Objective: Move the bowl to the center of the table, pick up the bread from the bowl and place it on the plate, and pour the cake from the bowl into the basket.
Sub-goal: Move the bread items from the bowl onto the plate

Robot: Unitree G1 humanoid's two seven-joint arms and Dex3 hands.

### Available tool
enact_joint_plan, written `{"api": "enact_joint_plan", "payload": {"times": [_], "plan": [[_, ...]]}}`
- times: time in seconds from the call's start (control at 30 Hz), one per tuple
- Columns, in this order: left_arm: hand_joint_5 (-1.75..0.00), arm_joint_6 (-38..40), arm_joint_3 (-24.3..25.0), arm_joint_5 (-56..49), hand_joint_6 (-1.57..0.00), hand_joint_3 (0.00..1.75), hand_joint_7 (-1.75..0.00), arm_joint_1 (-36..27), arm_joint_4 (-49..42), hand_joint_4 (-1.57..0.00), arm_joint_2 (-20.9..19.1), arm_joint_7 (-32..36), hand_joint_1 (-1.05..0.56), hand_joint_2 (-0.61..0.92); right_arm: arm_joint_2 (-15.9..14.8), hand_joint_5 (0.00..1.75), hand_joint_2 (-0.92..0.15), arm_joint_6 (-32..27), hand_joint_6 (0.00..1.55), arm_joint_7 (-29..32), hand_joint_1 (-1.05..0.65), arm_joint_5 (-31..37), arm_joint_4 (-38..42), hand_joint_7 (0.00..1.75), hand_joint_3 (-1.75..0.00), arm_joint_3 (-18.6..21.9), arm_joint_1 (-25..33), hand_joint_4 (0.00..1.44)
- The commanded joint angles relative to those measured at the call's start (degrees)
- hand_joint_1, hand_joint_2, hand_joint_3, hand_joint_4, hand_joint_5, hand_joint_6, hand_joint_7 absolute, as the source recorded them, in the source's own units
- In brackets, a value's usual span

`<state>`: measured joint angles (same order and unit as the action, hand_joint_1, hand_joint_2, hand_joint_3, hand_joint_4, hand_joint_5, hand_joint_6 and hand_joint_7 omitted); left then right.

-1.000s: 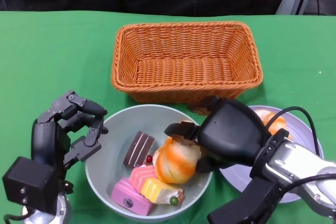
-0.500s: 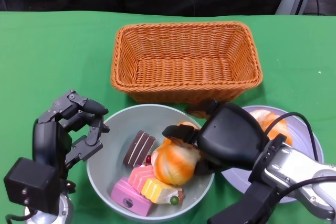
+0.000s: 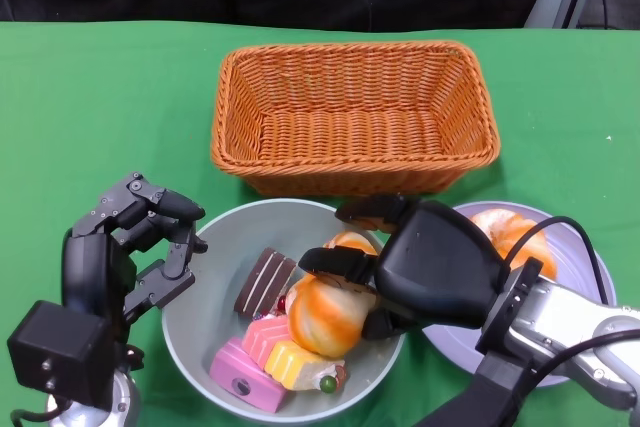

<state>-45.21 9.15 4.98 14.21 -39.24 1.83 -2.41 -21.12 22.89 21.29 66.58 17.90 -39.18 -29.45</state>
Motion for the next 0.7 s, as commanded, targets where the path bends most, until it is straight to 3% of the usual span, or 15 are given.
{"api": "enact_joint_plan", "payload": {"times": [0.03,0.7], "plan": [[-1.55,0.1,0.1,0.1,-0.82,0.88,-1.23,-0.1,-0.3,-0.78,-0.6,0.0,-0.05,0.64,-0.8,0.01,-0.85,2.3,0.69,-0.3,-0.83,-0.5,2.3,0.0,-0.01,-1.4,-0.2,0.64],[-1.55,-0.2,-0.1,0.2,-0.81,0.91,-1.24,-0.2,0.2,-0.77,-0.1,0.1,-0.05,0.63,0.1,0.02,-0.91,4.5,0.7,-4.6,-0.78,-2.9,7.4,0.0,-0.01,-3.9,-2.7,0.71]]}}
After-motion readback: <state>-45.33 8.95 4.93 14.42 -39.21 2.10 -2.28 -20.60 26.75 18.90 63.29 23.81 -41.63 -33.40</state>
